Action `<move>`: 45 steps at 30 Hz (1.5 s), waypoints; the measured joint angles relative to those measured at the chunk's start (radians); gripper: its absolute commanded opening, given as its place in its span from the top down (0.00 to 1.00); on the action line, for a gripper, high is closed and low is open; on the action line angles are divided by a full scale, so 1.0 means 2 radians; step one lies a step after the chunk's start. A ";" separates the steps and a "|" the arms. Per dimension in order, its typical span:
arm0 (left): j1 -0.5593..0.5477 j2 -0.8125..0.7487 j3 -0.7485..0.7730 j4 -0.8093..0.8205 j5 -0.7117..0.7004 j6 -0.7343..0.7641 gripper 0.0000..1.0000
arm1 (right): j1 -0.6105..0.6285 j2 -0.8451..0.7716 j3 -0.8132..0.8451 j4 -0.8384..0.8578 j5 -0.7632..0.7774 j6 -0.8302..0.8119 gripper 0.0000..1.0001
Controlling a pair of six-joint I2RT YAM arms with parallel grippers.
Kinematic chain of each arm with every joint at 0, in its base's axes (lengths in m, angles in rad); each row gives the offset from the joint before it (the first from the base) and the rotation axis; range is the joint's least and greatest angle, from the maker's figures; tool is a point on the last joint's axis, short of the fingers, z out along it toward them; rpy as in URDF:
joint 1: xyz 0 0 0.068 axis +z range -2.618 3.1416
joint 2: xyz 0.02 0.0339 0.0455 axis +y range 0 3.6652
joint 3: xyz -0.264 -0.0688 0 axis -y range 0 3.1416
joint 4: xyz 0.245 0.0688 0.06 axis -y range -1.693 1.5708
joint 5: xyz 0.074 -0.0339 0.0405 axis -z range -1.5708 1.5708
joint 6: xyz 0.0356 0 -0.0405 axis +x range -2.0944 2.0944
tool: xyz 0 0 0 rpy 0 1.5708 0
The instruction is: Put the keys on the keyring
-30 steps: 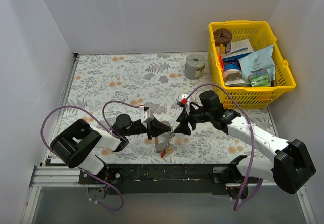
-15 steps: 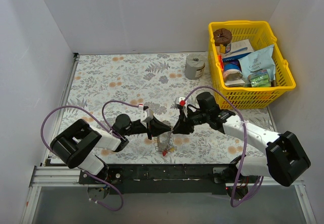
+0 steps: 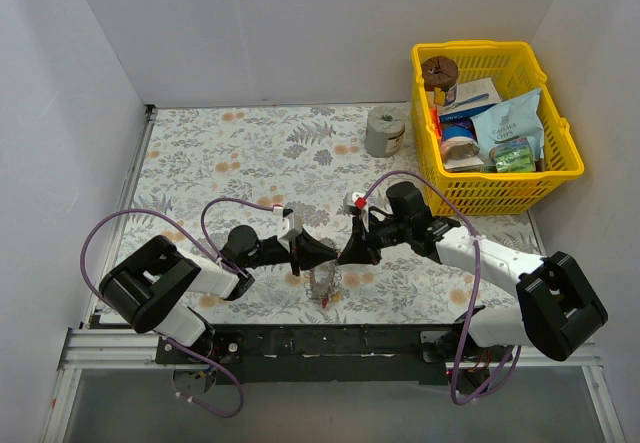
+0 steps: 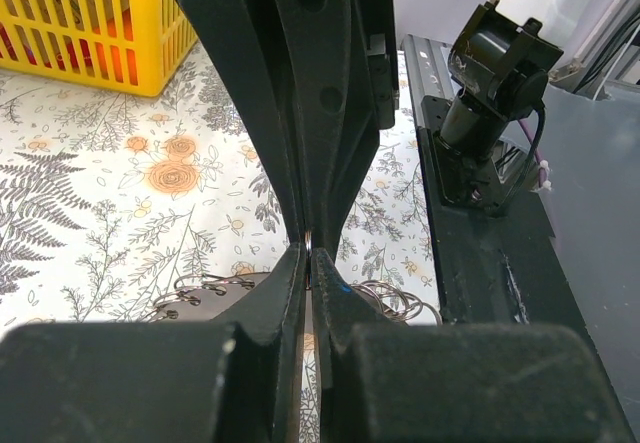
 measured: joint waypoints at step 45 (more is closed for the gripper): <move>0.010 -0.002 -0.023 -0.039 -0.141 0.055 0.60 | -0.023 -0.101 -0.039 -0.003 0.224 0.027 0.23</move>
